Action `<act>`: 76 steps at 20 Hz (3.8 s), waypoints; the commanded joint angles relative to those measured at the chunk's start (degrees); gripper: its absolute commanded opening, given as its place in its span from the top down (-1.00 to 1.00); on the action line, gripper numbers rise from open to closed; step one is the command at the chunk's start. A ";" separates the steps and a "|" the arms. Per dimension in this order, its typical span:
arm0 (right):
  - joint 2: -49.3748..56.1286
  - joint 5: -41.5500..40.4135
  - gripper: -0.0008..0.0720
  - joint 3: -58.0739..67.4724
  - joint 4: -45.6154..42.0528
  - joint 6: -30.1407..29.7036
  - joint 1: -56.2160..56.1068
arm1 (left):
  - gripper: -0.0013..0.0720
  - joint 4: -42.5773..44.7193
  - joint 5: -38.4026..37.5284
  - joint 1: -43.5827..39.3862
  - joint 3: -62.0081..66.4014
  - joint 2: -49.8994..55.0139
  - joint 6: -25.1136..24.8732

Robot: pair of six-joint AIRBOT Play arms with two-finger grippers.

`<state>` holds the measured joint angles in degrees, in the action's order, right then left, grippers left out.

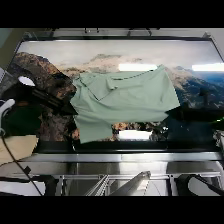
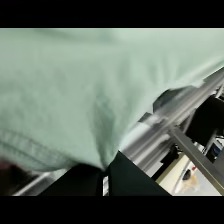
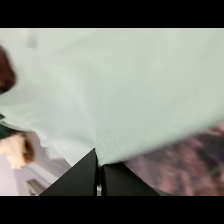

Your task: Fold the shirts.

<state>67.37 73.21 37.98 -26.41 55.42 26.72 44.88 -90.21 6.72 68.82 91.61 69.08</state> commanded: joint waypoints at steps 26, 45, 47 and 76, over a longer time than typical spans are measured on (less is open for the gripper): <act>5.03 -28.87 0.93 24.26 0.44 -7.69 -14.71 | 0.89 2.21 7.28 -0.81 48.63 12.76 -11.41; 4.68 2.40 -0.03 13.51 -22.16 1.73 14.12 | -0.11 1.92 -0.35 10.93 10.21 6.88 -2.14; 3.67 1.18 -0.03 7.72 -22.47 1.86 18.60 | -0.11 6.32 1.51 10.73 1.64 5.38 -2.12; 18.10 -0.44 0.32 -1.97 -20.22 -3.37 11.85 | 0.91 7.52 6.78 4.98 -3.43 13.44 -1.07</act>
<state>84.31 75.57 35.55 -50.35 53.98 40.03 51.42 -82.06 10.26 65.65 105.10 67.99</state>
